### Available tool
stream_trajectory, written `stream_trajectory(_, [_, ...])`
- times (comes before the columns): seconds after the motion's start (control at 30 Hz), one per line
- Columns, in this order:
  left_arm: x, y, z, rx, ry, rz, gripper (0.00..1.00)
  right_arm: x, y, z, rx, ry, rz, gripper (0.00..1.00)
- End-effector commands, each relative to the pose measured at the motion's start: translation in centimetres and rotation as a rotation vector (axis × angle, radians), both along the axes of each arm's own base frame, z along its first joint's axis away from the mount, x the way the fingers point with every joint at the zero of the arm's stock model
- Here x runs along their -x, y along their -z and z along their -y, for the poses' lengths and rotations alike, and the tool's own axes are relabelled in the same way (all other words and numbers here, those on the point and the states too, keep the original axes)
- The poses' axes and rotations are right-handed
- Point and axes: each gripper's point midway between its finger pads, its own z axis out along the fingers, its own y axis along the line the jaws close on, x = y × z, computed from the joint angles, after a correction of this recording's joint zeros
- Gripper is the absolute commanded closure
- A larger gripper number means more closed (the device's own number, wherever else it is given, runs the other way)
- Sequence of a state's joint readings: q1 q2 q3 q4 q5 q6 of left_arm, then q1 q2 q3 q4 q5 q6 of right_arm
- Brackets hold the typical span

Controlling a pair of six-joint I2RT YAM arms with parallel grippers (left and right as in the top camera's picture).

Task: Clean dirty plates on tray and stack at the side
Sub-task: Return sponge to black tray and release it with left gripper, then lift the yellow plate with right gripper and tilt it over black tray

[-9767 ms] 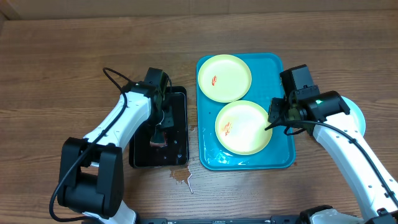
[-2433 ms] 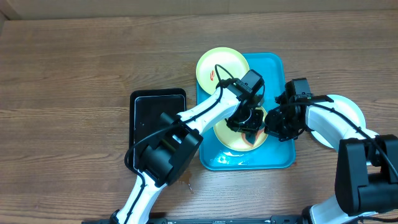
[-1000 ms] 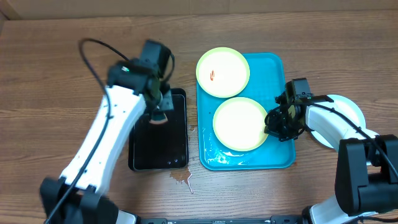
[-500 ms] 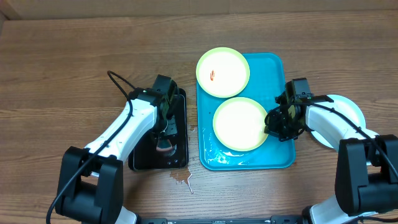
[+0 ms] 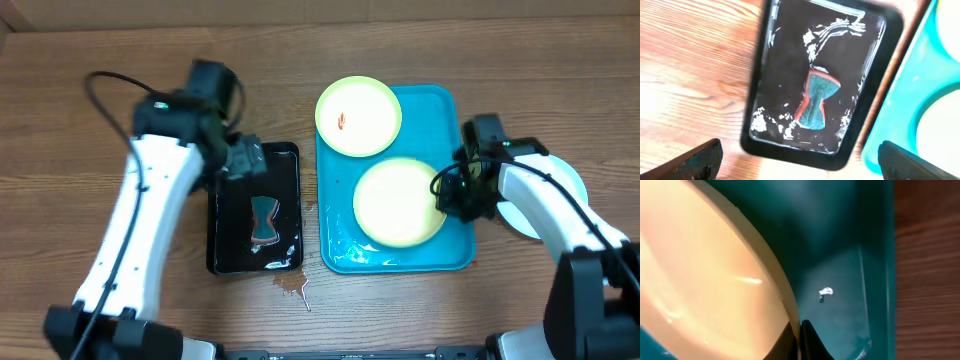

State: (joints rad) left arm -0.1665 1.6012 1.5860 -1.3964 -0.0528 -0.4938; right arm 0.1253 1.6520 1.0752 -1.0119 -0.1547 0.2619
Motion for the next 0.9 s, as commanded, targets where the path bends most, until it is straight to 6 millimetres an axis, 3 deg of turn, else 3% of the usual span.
stream_trajectory(0.0, [-0.7, -4.7, -2.4, 0.011, -0.070, 0.124, 0.00, -2.5, -5.4, -1.8, 0.049, -0.083, 0.144, 0.96])
stream_trajectory(0.13, [-0.4, -6.9, -4.7, 0.001, -0.104, 0.164, 0.00, -3.8, -8.5, -4.8, 0.128, -0.197, 0.250, 0.96])
stream_trajectory(0.27, [0.1, -7.0, -6.2, -0.021, -0.104, 0.153, 0.00, -4.8, -11.2, -10.3, 0.159, -0.336, 0.419, 0.96])
stream_trajectory(0.47, [0.4, -6.9, -6.6, -0.026, -0.097, 0.139, 0.00, -4.2, -13.4, -18.0, 0.184, -0.488, 0.648, 0.96])
stream_trajectory(0.63, [0.4, -6.9, -6.5, -0.026, -0.097, 0.139, 0.00, -3.9, -15.0, -20.9, 0.315, -0.514, 0.820, 0.96])
stream_trajectory(0.87, [0.4, -6.9, -6.5, -0.026, -0.097, 0.139, 0.00, -3.0, -16.8, -22.3, 0.406, -0.512, 0.940, 0.96])
